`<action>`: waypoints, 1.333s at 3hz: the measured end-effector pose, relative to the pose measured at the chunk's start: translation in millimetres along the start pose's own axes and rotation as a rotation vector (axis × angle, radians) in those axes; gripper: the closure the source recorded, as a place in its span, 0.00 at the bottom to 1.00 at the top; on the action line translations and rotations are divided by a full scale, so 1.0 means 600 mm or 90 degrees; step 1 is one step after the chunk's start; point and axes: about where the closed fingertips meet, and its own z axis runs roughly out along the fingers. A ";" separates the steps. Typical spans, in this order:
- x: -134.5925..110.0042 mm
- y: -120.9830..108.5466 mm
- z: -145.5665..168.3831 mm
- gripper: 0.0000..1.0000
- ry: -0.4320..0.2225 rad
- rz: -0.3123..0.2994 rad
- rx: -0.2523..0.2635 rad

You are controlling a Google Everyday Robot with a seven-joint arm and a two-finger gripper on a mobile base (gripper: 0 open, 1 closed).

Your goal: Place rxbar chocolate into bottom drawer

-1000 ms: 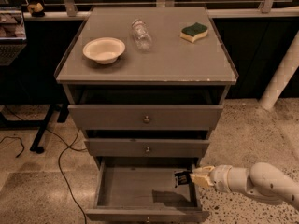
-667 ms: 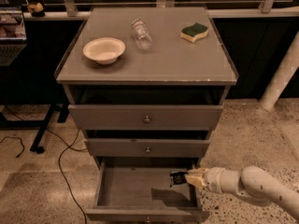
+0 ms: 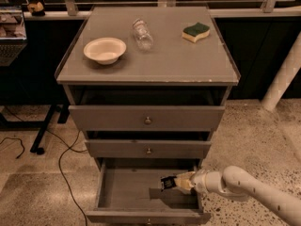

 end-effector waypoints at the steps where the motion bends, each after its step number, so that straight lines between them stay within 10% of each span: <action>1: 0.017 -0.013 0.065 1.00 0.035 -0.001 -0.013; 4: 0.070 -0.051 0.160 1.00 0.094 0.028 0.066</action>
Offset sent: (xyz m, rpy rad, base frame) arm 0.0351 0.0394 -0.0908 -0.0926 0.1141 0.0130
